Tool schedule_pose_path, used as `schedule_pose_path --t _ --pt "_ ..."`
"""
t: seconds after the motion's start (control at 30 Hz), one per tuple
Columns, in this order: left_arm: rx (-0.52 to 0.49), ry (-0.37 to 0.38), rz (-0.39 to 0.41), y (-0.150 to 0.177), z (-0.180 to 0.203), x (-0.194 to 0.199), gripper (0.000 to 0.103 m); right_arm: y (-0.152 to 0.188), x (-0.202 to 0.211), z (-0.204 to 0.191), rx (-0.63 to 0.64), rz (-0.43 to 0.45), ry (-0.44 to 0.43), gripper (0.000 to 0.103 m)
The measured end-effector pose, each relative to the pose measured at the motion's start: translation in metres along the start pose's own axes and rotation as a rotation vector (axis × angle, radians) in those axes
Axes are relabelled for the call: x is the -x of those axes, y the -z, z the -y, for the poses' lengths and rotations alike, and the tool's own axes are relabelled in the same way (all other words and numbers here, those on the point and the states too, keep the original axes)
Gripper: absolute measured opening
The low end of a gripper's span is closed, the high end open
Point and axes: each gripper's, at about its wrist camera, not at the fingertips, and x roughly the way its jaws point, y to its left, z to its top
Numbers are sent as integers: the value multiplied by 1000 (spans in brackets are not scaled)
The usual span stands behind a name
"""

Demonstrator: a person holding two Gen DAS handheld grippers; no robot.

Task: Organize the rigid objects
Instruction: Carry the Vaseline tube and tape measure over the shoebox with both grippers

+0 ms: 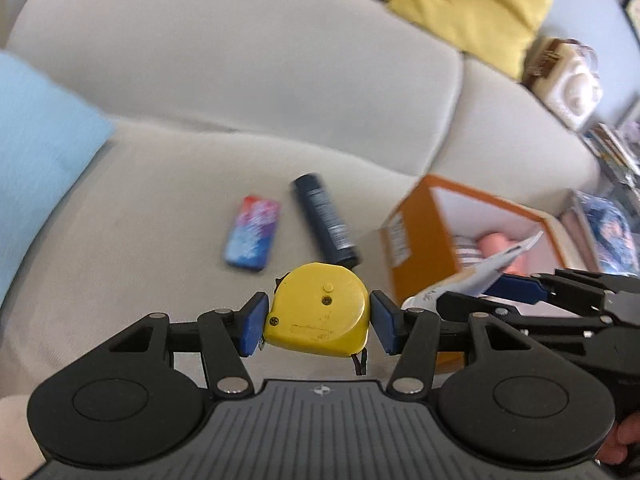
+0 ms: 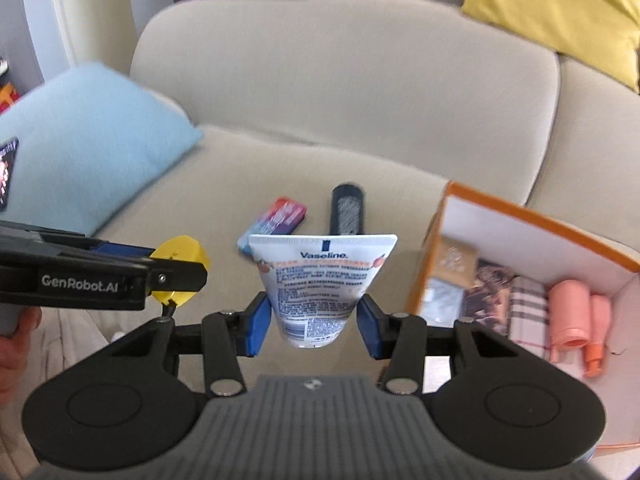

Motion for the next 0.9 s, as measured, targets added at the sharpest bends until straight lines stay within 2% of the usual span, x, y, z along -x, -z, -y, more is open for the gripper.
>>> schedule_pose_path --t 0.1,0.27,0.47,0.57,0.67,0.77,0.9 --pt "-71 34 24 -9 26 5 63 -3 20 21 -34 27 0 48" --pt "-257 90 36 -26 77 0 63 -8 50 70 -116 52 18 48" --pt "-491 182 -12 -36 144 -30 63 5 57 128 -150 0 129 48" --pt "-618 227 -107 -35 171 -61 63 19 49 154 -185 -38 147 48" --pt "-683 194 -222 -33 194 -97 63 33 40 174 -227 -70 140 48" --pt "-698 172 -343 -30 212 -127 63 42 27 188 -253 -97 129 48" --pt "-714 106 -470 -24 229 -162 63 52 10 203 -269 -134 111 48"
